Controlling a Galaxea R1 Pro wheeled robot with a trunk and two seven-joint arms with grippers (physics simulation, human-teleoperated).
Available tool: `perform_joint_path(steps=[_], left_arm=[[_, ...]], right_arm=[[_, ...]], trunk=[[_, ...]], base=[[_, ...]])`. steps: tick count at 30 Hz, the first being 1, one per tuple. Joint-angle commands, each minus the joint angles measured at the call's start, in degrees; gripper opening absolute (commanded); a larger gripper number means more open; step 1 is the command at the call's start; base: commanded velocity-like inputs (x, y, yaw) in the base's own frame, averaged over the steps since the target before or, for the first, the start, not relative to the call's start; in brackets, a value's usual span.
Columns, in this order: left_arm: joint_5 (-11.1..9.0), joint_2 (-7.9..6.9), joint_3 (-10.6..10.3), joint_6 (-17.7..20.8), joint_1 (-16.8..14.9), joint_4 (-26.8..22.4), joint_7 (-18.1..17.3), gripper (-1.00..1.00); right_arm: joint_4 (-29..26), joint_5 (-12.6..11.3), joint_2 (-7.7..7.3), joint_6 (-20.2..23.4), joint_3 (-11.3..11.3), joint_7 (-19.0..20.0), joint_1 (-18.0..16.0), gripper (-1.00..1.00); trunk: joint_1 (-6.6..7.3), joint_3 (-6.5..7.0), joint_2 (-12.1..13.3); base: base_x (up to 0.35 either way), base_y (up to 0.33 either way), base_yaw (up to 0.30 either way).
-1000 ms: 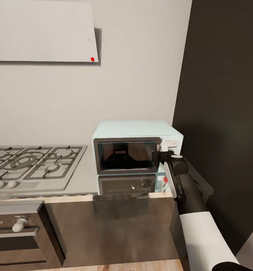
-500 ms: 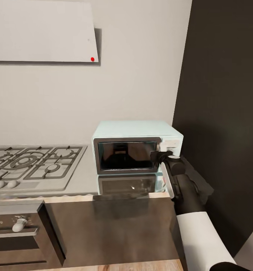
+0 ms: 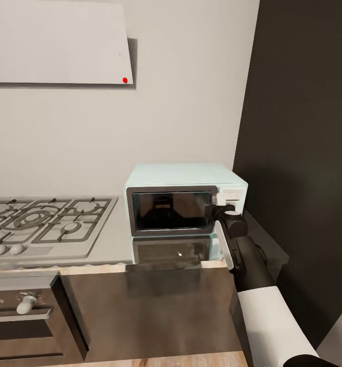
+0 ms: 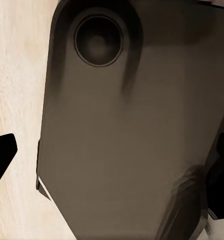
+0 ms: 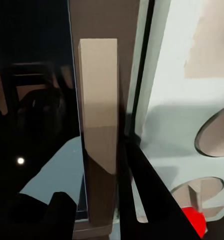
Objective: In the kitchen, take the popcorn bag from the countertop, put it into the microwave, and heat it until the popcorn is cooked so the cooked popcorn ends up inside the bag.
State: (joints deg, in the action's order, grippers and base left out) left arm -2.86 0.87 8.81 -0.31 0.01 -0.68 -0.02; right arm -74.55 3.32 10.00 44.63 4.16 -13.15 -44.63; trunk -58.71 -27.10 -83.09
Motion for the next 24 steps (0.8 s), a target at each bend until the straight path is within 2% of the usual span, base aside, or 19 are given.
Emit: perform_joint_path(steps=[1,9,24], left_arm=[[-0.3,0.01,0.2,0.0,0.0,0.0,0.0,1.00],[-0.3,0.01,0.2,0.0,0.0,-0.1,0.0,1.00],[-0.3,0.06,0.2,-0.1,0.0,-0.1,0.0,1.00]], right_arm=[[0.8,2.2,0.00,-0.5,-1.7,-0.1,0.0,-1.00],[1.1,2.2,0.00,-0.6,-1.8,0.1,0.0,-1.00],[1.2,2.3,0.00,-0.6,-1.8,0.0,0.0,-1.00]], trunk=[[-0.01,-0.04,0.0],[-0.01,-0.04,0.0],[-0.01,-0.04,0.0]], base=[[0.000,0.000,0.000],[-0.017,0.000,0.000],[-0.192,0.000,0.000]])
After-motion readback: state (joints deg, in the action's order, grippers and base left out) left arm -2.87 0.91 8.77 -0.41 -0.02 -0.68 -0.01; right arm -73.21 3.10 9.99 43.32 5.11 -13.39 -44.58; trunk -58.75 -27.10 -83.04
